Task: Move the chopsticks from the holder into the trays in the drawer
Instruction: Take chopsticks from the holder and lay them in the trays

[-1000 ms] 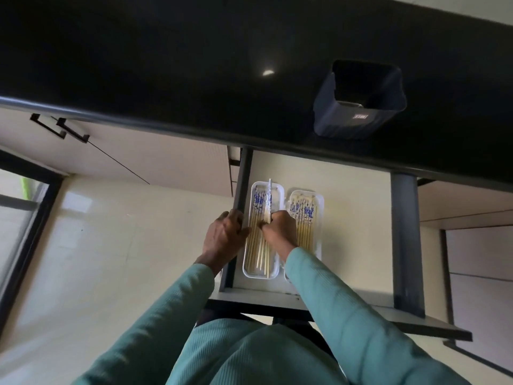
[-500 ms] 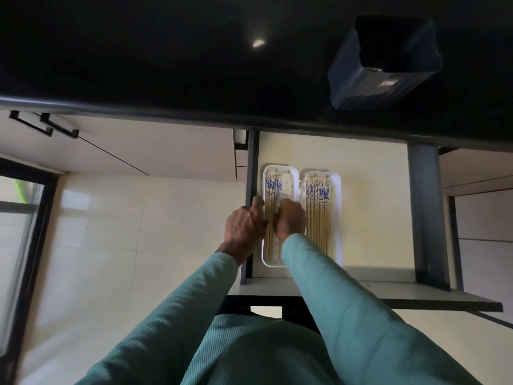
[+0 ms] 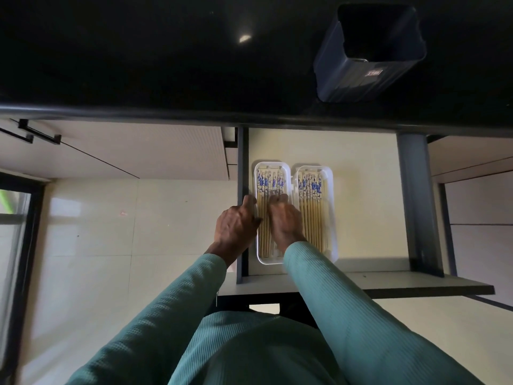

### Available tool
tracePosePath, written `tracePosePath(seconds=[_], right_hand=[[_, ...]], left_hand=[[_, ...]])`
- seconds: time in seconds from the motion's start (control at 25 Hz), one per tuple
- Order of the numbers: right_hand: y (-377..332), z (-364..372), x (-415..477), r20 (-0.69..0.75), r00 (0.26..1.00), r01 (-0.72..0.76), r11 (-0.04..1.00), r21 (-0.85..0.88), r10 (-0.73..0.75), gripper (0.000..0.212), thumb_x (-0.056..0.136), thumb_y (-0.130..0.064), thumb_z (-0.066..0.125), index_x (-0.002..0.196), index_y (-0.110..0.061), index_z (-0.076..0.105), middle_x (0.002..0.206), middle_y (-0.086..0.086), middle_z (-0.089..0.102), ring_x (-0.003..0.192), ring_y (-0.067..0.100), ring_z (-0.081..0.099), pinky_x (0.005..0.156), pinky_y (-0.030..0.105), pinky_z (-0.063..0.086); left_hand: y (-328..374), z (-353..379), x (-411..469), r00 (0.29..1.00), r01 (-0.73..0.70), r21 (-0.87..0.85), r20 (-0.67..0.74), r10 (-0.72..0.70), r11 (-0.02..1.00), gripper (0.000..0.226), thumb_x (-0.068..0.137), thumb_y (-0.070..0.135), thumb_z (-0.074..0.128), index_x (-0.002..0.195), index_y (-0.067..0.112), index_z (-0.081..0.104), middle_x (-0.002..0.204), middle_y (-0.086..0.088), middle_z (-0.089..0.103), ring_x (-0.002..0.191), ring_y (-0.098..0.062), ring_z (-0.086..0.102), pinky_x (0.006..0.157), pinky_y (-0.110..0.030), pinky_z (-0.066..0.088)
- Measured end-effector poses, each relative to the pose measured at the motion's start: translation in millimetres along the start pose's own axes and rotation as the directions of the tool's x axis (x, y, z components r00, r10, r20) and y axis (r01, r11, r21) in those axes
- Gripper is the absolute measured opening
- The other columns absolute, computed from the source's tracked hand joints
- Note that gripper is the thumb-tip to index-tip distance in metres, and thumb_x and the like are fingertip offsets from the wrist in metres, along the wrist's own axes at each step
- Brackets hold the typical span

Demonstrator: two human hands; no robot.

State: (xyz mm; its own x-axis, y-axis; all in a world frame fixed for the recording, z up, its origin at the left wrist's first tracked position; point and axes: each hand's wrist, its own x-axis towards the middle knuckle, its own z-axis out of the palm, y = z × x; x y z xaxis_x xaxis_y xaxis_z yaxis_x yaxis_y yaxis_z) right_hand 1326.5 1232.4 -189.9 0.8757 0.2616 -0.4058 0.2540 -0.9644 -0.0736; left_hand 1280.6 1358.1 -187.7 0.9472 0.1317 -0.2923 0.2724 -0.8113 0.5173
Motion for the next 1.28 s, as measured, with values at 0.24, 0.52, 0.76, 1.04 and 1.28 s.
tracePosePath(seconds=[0.24,0.52,0.76,1.04,1.28], right_hand=[[0.3,3.3,-11.0,0.067,0.989,0.145,0.937,-0.319,-0.131,0.029,0.098,-0.012,0.064,0.126,-0.006,0.057,0.118,0.013,0.060,0.090,0.019,0.063,0.077,0.031,0.057],[15.3,21.8,-9.8,-0.013,0.949,0.297,0.911,-0.286,-0.314,0.033,0.102,-0.013,0.055,0.133,-0.007,0.058,0.135,0.018,0.059,0.131,0.036,0.051,0.113,0.049,0.037],[37.1,17.4,-9.9,0.030,0.869,0.491,0.855,-0.166,-0.493,0.050,0.092,-0.040,0.073,0.140,-0.028,0.065,0.158,0.017,0.046,0.148,0.039,0.041,0.126,0.054,0.025],[51.4,11.4,-18.2,0.045,0.788,0.609,0.767,-0.202,-0.614,0.054,0.093,-0.024,0.073,0.145,-0.027,0.060,0.150,0.014,0.054,0.144,0.036,0.047,0.124,0.056,0.030],[75.3,5.2,-40.7,-0.175,0.858,0.490,0.872,-0.003,-0.482,0.038,0.096,-0.021,0.068,0.133,-0.012,0.068,0.137,0.014,0.061,0.127,0.033,0.059,0.111,0.049,0.045]], left_hand=[[-2.6,2.4,-0.5,1.000,-0.031,-0.023,-0.003,0.031,0.999,0.041,0.097,0.034,0.067,0.128,0.012,0.051,0.094,-0.009,0.078,0.071,-0.033,0.071,0.060,-0.029,0.037],[-3.0,1.7,-1.7,0.999,-0.043,-0.024,-0.031,0.042,0.999,0.037,0.100,0.037,0.062,0.124,0.010,0.055,0.088,-0.012,0.077,0.067,-0.036,0.069,0.059,-0.029,0.036],[-6.4,1.7,-3.6,0.998,-0.054,0.002,0.020,0.054,0.999,0.040,0.098,0.034,0.066,0.128,0.011,0.052,0.096,-0.011,0.077,0.072,-0.033,0.070,0.060,-0.030,0.043],[-5.5,0.5,-1.8,0.997,-0.082,-0.014,0.016,0.082,0.997,0.037,0.099,0.032,0.064,0.125,0.008,0.052,0.098,-0.010,0.078,0.069,-0.029,0.071,0.052,-0.021,0.036],[-5.0,2.2,-6.1,0.998,-0.054,-0.037,0.022,0.055,0.998,0.037,0.099,0.029,0.063,0.128,0.010,0.051,0.100,-0.010,0.078,0.062,-0.018,0.058,0.052,-0.019,0.035]])
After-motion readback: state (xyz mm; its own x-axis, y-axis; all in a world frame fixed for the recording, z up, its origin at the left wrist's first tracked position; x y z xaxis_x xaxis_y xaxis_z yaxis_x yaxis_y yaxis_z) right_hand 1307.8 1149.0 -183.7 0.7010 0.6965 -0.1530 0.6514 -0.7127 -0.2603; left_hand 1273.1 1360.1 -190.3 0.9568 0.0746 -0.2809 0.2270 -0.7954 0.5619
